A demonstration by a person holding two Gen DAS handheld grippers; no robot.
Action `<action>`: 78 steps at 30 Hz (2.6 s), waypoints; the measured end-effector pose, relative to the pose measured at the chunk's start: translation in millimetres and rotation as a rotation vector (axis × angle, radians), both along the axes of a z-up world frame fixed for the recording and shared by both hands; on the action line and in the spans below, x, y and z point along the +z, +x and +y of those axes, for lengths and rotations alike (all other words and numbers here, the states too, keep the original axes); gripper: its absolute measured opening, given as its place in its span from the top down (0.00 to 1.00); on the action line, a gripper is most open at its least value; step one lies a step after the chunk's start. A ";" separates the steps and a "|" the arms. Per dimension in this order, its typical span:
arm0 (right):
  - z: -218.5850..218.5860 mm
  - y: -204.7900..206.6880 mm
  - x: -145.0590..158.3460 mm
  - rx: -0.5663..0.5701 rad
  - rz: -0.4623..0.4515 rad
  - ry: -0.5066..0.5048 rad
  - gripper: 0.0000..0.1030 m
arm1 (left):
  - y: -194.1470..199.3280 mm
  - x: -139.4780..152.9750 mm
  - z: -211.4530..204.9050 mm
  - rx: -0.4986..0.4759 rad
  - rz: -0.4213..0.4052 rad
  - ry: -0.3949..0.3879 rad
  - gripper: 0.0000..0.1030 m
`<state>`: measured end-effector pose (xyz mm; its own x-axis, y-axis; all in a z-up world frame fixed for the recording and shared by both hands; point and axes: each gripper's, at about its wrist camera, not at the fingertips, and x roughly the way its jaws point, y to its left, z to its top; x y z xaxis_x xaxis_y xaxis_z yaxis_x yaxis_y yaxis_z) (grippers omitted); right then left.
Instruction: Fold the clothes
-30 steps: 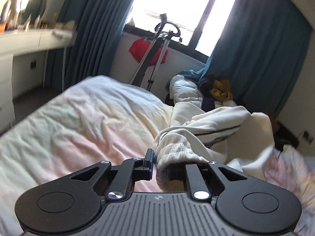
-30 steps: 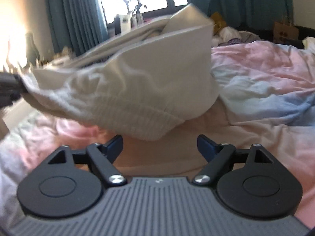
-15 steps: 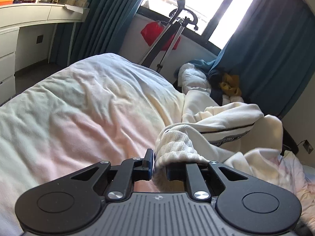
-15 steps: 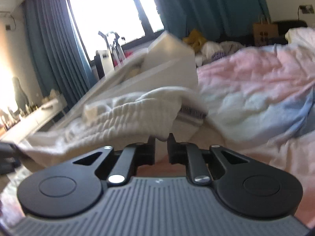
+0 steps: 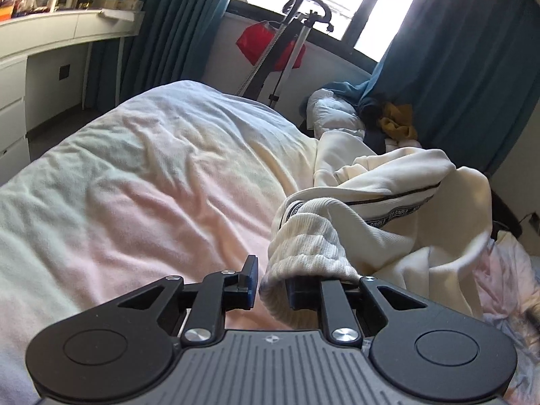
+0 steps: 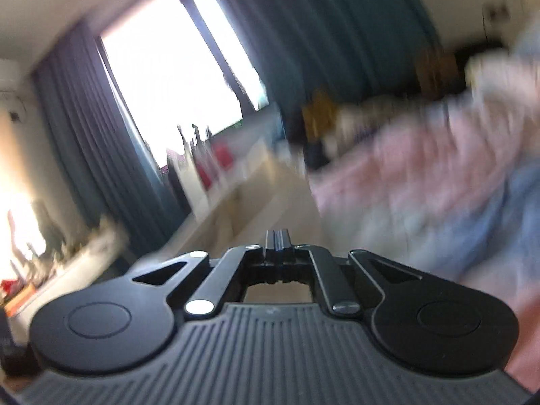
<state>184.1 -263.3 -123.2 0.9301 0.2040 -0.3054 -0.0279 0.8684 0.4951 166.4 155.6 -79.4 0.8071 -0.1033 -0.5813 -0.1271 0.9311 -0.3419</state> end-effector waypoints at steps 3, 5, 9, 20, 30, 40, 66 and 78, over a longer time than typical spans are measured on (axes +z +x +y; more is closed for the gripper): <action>16.6 7.4 -22.3 0.092 0.172 -0.061 0.95 | 1.6 2.6 6.6 0.003 -0.032 -0.005 0.82; 24.9 5.0 -26.2 0.107 0.192 -0.093 0.93 | 0.9 4.5 12.3 0.012 -0.050 -0.048 0.84; 41.0 3.6 -34.1 0.160 0.223 -0.150 0.65 | 1.5 6.2 17.8 0.010 -0.066 -0.094 0.89; 57.0 30.0 -67.9 0.044 0.122 -0.176 0.38 | 7.3 2.0 29.9 0.023 -0.088 -0.174 0.90; 40.2 7.2 -13.9 -0.006 -0.092 -0.045 0.97 | 10.2 -5.9 20.1 -0.017 -0.019 -0.140 0.87; 36.3 -15.8 21.0 -0.044 -0.215 -0.126 0.97 | 11.4 -17.1 3.6 -0.048 0.037 -0.076 0.81; 1.2 -27.9 -30.7 -0.037 0.186 0.079 0.93 | -40.5 1.3 -6.9 -0.069 0.159 0.048 0.48; -15.5 -16.5 -42.3 -0.102 0.300 0.075 0.91 | -78.6 11.4 -145.6 -0.478 -0.098 0.626 0.30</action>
